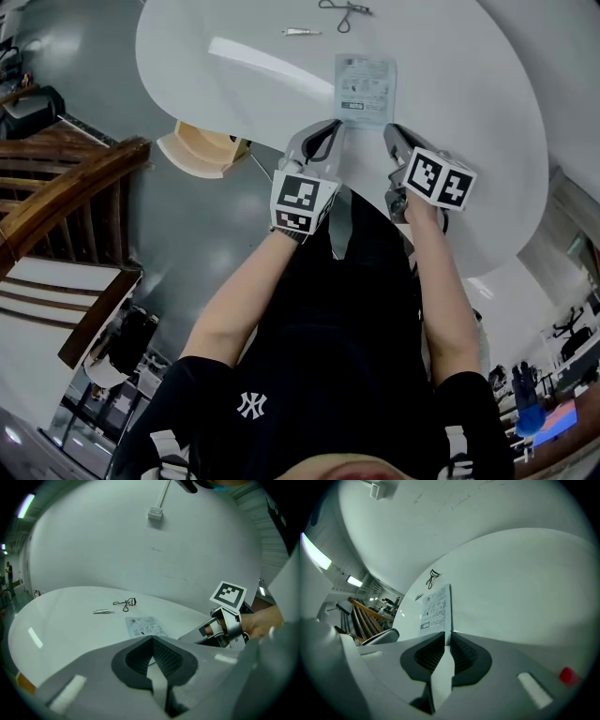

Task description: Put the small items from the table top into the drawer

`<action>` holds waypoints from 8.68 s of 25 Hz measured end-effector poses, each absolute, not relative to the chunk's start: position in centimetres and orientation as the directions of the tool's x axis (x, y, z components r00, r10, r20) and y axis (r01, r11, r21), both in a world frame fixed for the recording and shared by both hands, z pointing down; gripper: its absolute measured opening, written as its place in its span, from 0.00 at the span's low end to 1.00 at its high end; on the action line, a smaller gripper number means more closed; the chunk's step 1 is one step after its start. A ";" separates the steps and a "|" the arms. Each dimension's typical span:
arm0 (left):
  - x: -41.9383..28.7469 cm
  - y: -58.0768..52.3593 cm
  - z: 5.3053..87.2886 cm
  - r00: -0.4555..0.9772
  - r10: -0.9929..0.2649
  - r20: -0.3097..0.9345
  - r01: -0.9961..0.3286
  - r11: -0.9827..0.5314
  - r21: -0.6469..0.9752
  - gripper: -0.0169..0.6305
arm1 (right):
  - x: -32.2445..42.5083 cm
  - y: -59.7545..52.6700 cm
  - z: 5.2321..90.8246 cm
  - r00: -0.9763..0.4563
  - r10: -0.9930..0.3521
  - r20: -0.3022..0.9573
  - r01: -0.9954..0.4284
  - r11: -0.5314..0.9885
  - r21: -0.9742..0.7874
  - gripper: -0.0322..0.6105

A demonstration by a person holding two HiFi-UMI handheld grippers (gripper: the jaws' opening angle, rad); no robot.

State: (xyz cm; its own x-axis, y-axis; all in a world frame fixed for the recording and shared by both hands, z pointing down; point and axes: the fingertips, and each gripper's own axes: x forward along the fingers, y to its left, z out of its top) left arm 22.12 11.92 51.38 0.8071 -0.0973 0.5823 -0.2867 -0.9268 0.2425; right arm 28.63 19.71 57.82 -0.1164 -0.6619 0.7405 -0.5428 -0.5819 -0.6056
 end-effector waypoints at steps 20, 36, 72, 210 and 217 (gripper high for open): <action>19.6 8.9 47.2 0.836 -0.189 0.516 -0.356 -0.901 0.247 0.03 | 25.7 14.3 47.5 -0.185 -0.865 0.467 -0.535 -0.310 -0.786 0.09; 11.5 3.6 42.8 0.831 -0.347 0.435 -0.484 -0.836 0.258 0.03 | 17.7 6.7 39.4 -0.321 -0.883 0.342 -0.618 -0.078 -0.782 0.09; -17.6 -7.1 45.7 0.576 -0.677 0.457 -0.813 -0.531 0.238 0.03 | -11.6 -9.6 47.4 -0.675 -0.633 0.378 -0.615 0.200 -0.763 0.09; 29.7 29.1 49.2 0.817 0.269 0.510 0.090 -0.933 0.348 0.03 | 32.2 38.9 57.6 0.057 -0.465 0.884 -0.966 -0.249 -0.069 0.15; 28.6 26.5 48.4 0.838 0.213 0.502 0.036 -0.940 0.338 0.03 | 31.6 34.9 55.2 0.036 -0.536 0.843 -0.959 -0.256 -0.122 0.15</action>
